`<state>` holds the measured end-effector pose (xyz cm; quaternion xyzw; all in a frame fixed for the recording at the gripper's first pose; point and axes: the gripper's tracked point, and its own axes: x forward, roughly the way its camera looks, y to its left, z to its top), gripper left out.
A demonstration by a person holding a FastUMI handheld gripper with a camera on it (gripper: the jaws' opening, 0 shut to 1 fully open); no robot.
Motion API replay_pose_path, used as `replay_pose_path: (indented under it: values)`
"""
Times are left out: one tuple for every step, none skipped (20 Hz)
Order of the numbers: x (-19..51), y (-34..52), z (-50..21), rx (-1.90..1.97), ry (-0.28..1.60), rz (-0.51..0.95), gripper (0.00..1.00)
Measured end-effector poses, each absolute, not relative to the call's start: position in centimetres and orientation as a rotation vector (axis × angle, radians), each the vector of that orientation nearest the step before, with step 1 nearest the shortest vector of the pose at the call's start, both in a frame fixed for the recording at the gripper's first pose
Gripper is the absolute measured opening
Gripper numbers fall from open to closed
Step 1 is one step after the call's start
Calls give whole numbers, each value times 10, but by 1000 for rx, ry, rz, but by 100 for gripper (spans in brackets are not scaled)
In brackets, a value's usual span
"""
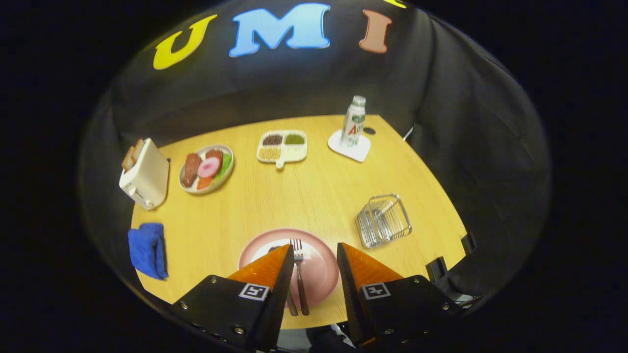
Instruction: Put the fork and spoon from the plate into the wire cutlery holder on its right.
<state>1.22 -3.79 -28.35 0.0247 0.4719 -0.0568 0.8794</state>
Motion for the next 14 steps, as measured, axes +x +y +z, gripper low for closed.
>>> replay_pose_path:
  values:
    - [11, -36, -296, 36, 1034, -112, 54]
    - [10, -35, -308, 20, 1080, -102, 54]
    - [8, -36, -318, 3, 1125, -95, 54]
    - [4, -34, -328, -11, 1166, -82, 54]
    - [1, -32, -336, -23, 1203, -69, 54]
    - [1, -29, -345, -34, 1227, -58, 54]
    - [-2, -30, -352, -53, 1253, -59, 54]
    - [-4, -30, -359, -66, 1278, -56, 54]
    - [-5, -29, -365, -71, 1298, -47, 54]
    - [-8, -27, -372, -71, 1317, -40, 54]
    - [-10, -24, -377, -62, 1331, -27, 54]
    - [-14, -20, -383, -47, 1341, -17, 54]
    - [-17, -18, -388, -35, 1354, -12, 54]
    - [-21, -16, -394, -28, 1369, -7, 54]
